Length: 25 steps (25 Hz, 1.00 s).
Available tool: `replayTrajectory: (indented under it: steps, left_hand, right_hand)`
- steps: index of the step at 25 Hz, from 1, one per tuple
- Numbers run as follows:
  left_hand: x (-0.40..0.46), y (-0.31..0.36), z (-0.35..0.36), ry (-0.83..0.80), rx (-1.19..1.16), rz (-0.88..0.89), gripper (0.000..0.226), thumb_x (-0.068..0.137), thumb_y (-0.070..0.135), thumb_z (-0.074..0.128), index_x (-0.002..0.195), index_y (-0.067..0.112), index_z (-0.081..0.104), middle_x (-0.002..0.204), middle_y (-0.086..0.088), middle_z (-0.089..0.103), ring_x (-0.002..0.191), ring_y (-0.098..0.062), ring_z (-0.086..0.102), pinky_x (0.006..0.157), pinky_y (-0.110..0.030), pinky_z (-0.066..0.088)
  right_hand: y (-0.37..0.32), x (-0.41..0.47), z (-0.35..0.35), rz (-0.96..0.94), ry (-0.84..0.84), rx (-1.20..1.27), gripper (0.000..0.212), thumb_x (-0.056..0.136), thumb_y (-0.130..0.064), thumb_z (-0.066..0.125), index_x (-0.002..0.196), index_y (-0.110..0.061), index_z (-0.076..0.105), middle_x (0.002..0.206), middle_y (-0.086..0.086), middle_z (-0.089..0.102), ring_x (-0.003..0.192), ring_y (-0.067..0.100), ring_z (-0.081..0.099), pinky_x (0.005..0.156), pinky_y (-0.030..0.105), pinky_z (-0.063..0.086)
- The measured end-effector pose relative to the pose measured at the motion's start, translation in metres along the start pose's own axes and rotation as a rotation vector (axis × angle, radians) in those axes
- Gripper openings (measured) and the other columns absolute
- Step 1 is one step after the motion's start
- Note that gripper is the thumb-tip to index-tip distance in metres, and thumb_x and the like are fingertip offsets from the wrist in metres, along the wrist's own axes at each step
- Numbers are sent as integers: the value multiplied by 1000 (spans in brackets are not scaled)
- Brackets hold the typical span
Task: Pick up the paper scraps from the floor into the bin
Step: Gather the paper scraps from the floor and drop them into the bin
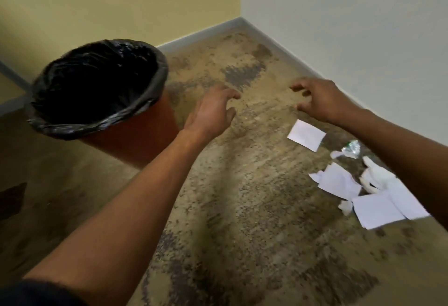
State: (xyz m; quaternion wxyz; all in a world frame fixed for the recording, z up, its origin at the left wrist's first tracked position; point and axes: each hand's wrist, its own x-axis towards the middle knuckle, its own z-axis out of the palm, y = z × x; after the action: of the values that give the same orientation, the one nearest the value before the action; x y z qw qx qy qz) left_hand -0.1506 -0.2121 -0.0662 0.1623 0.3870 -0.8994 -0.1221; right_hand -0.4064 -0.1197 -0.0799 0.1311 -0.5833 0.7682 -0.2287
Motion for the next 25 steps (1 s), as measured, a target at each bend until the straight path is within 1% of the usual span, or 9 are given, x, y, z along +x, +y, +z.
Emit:
replayTrajectory:
  steps: [3, 5, 8, 10, 14, 17, 19, 22, 25]
  left_hand:
    - [20, 29, 67, -183, -24, 64, 38, 90, 20, 68, 127, 19, 63, 130, -6, 58, 113, -28, 59, 96, -40, 49]
    - [28, 49, 108, -288, -44, 80, 46, 88, 21, 70, 133, 18, 59, 136, -7, 54, 121, -30, 56, 101, -41, 46]
    - [39, 77, 159, -424, 4, 113, 59, 87, 21, 70, 143, 18, 50, 146, -9, 46, 126, -31, 53, 102, -41, 46]
    - [45, 92, 184, -506, 53, 141, 66, 88, 22, 69, 148, 18, 43, 150, -10, 41, 129, -32, 50, 103, -43, 45]
    - [60, 108, 222, -559, 197, 190, 79, 91, 22, 68, 157, 22, 25, 166, -8, 17, 147, -32, 28, 114, -50, 34]
    - [74, 121, 234, -516, 259, 238, 94, 85, 13, 73, 157, 28, 16, 168, -6, 5, 153, -35, 10, 118, -61, 19]
    - [85, 124, 237, -527, 311, 253, 97, 84, 13, 75, 157, 30, 14, 168, -7, 2, 153, -37, 6, 117, -65, 16]
    - [94, 125, 241, -638, 421, 254, 90, 87, 19, 73, 157, 33, 17, 167, -7, 10, 151, -39, 13, 112, -69, 20]
    - [93, 122, 242, -670, 370, 225, 81, 87, 15, 72, 154, 31, 28, 161, -6, 27, 139, -39, 36, 107, -62, 37]
  right_hand:
    - [75, -39, -1, 191, -103, -88, 52, 75, -11, 79, 124, -8, 61, 127, 13, 63, 114, 31, 60, 95, 32, 42]
    - [105, -64, 2, 280, -182, -89, 54, 76, -13, 79, 126, -6, 60, 130, 14, 61, 118, 31, 57, 94, 29, 39]
    - [133, -96, 16, 329, -269, -29, 56, 75, -18, 81, 126, -11, 60, 129, 9, 61, 113, 24, 58, 88, 25, 38]
    - [143, -114, 31, 328, -337, -45, 68, 72, -24, 84, 133, -15, 54, 135, 8, 57, 117, 23, 55, 94, 29, 40]
    - [151, -129, 60, 229, -450, -178, 103, 62, -39, 87, 147, -22, 32, 153, 7, 35, 139, 28, 33, 114, 38, 28]
    - [153, -134, 75, 181, -468, -301, 111, 63, -38, 87, 150, -31, 19, 156, 7, 25, 141, 35, 26, 114, 47, 31]
    - [150, -136, 80, 163, -481, -371, 111, 65, -35, 85, 151, -36, 14, 157, 5, 22, 140, 39, 27, 109, 51, 37]
    - [144, -139, 78, 151, -473, -400, 101, 73, -27, 80, 151, -37, 15, 157, 6, 22, 137, 40, 30, 100, 49, 45]
    - [138, -139, 79, 101, -468, -395, 83, 83, -15, 69, 149, -35, 24, 155, 9, 26, 136, 38, 31, 97, 48, 47]
